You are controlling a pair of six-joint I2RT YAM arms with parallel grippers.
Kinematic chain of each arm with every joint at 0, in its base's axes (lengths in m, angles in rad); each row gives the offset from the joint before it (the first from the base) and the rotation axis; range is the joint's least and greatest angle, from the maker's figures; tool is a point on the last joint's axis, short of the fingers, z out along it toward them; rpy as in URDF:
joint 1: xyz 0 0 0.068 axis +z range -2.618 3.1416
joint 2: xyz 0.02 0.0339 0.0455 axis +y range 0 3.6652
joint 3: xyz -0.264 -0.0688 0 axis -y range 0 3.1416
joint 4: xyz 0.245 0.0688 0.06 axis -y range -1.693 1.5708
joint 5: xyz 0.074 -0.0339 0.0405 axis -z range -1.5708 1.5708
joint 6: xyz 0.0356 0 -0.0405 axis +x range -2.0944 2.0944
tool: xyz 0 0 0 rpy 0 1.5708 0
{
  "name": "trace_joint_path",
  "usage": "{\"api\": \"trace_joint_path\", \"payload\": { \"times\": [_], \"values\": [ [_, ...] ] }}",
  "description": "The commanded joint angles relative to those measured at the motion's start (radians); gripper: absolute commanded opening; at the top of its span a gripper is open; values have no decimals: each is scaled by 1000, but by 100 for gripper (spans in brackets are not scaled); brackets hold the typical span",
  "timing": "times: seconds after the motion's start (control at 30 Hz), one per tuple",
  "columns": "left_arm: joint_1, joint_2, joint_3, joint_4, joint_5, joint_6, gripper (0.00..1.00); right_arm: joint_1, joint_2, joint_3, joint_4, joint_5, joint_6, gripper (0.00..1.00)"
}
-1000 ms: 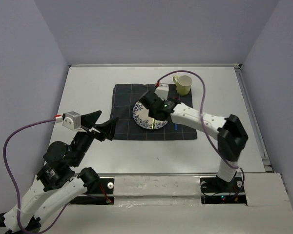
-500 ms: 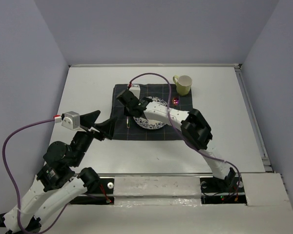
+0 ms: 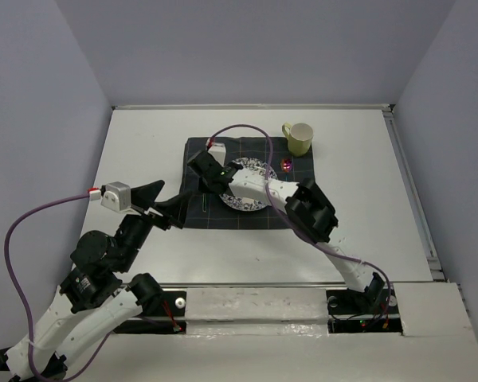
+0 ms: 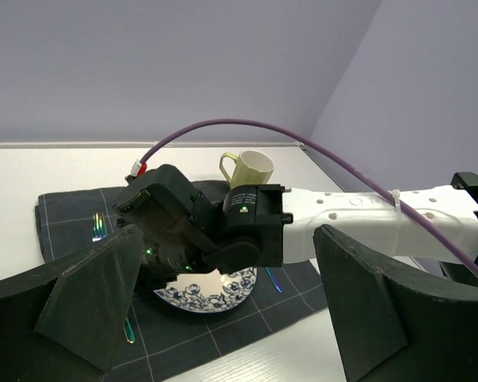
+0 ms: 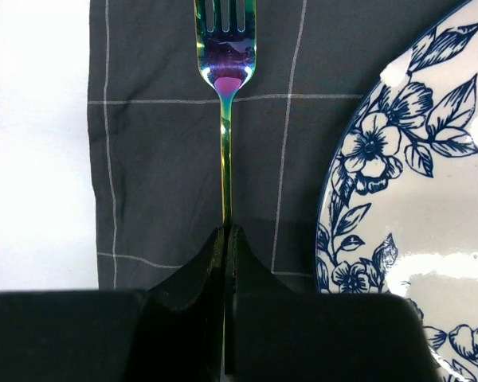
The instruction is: Set the dinner table for one person
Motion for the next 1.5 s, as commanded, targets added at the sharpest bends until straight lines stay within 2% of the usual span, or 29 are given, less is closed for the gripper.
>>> {"api": "trace_joint_path", "payload": {
  "times": [0.0,0.13,0.3,0.37,0.47,0.53,0.67,0.8,0.83,0.87,0.9,0.93,0.97,1.0,1.03,1.1,1.13,1.2,1.23,1.33,1.37,1.47],
  "values": [
    [5,12,-6,45,4,5,99,5,3,6,37,24,62,0],
    [5,15,-6,45,2,6,99,5,3,-12,37,27,85,0],
    [5,25,-6,43,1,6,99,5,-11,-14,38,38,85,33],
    [5,24,-6,42,-6,8,99,5,-33,-9,37,38,73,51],
    [9,24,-8,42,-15,9,99,5,-82,-20,40,24,67,66],
    [15,22,-8,42,-21,3,99,14,-118,-34,52,9,56,70],
    [18,-27,-22,57,-55,-1,99,37,-278,-155,136,39,12,72],
    [20,-51,-33,59,-168,3,99,46,-551,-447,331,53,-43,72],
    [22,-48,-31,54,-196,3,99,57,-624,-627,394,64,-60,72],
    [22,-36,-29,45,-240,2,99,57,-787,-726,535,66,-80,72],
    [22,-30,-28,42,-252,-1,99,57,-876,-821,598,59,-133,72],
    [22,-24,-26,40,-263,-1,99,57,-965,-916,715,21,-166,74],
    [23,-7,-26,40,-272,-1,99,57,-1055,-1089,768,-5,-198,78],
    [26,2,-23,39,-270,0,99,57,-1231,-1161,811,-44,-258,92],
    [29,31,-23,42,-259,6,99,57,-1314,-1218,804,-52,-280,99],
    [41,71,-22,46,-230,20,99,57,-1521,-1310,718,-28,-304,100],
    [51,117,-16,45,-228,22,99,57,-1575,-1316,586,25,-313,100],
    [84,151,-10,45,-207,20,99,57,-1664,-1316,438,76,-332,100],
    [139,165,-11,52,-184,16,99,57,-1750,-1322,338,120,-329,100],
    [247,197,-25,97,-37,0,99,57,-1898,-1417,330,125,-356,100],
    [302,211,-23,112,23,-10,99,57,-1991,-1442,337,139,-359,100],
    [351,236,-25,137,103,-10,99,57,-2120,-1500,342,174,-389,100]
  ]
}}
